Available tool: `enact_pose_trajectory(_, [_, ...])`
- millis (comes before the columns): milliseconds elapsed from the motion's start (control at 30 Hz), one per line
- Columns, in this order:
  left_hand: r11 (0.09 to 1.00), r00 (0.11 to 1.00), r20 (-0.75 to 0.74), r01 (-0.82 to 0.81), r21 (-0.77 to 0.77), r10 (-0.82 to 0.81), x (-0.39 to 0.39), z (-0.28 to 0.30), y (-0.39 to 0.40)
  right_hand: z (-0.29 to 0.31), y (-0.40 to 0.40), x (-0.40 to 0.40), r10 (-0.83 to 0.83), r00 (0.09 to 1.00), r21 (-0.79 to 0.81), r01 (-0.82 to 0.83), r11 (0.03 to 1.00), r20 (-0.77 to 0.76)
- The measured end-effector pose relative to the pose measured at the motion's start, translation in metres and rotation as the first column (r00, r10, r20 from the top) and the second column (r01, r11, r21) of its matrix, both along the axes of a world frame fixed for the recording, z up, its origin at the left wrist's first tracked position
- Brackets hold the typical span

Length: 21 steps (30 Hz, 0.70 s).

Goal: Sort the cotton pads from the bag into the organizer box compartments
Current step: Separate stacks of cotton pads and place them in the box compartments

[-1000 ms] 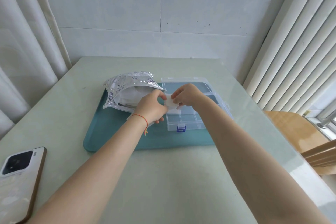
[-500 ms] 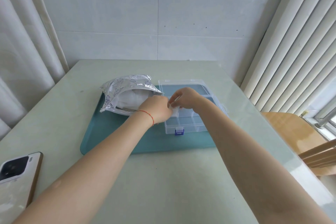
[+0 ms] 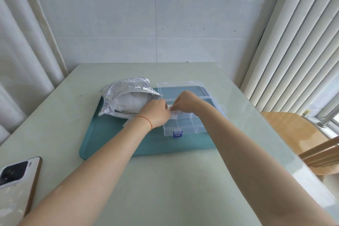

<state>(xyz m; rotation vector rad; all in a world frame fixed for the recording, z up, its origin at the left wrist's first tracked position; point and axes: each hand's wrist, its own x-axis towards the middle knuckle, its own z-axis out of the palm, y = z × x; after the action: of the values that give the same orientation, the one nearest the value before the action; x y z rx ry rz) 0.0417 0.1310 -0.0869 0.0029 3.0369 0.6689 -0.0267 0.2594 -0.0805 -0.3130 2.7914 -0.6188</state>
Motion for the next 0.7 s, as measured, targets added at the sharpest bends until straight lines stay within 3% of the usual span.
enact_pose_trajectory(133, [0.994,1.000,0.021,0.000,0.105,-0.003,0.006,0.000,-0.006,0.009,-0.004,0.006,0.010,1.000,0.045,-0.009,0.999,-0.023])
enact_pose_trajectory(233, [0.973,0.997,-0.062,-0.029,0.230,0.045,0.017,0.003,-0.022,0.013,-0.015,0.012,-0.028,0.979,-0.048,0.019,0.999,-0.203])
enact_pose_trajectory(333, [0.986,0.986,-0.126,-0.092,0.137,0.109,0.028,0.006,-0.041,0.022,-0.029,0.030,0.053,0.945,-0.172,-0.114,0.979,-0.323])
enact_pose_trajectory(400, [0.993,0.990,-0.079,-0.116,0.027,0.117,0.039,0.005,-0.053,0.020,-0.046,0.043,0.190,0.937,-0.100,-0.228,0.969,-0.293])
enact_pose_trajectory(467, [0.993,0.994,-0.004,-0.105,-0.059,0.105,0.049,0.000,-0.064,0.013,-0.064,0.054,0.302,0.920,0.097,-0.286,0.953,-0.251])
enact_pose_trajectory(567, [0.993,0.993,0.061,-0.098,-0.064,0.102,0.055,-0.013,-0.072,0.004,-0.075,0.066,0.406,0.889,0.278,-0.344,0.897,-0.212])
enact_pose_trajectory(700, [0.990,0.989,0.043,-0.138,-0.010,0.138,0.055,-0.021,-0.075,-0.006,-0.074,0.067,0.386,0.889,0.281,-0.315,0.906,-0.248])
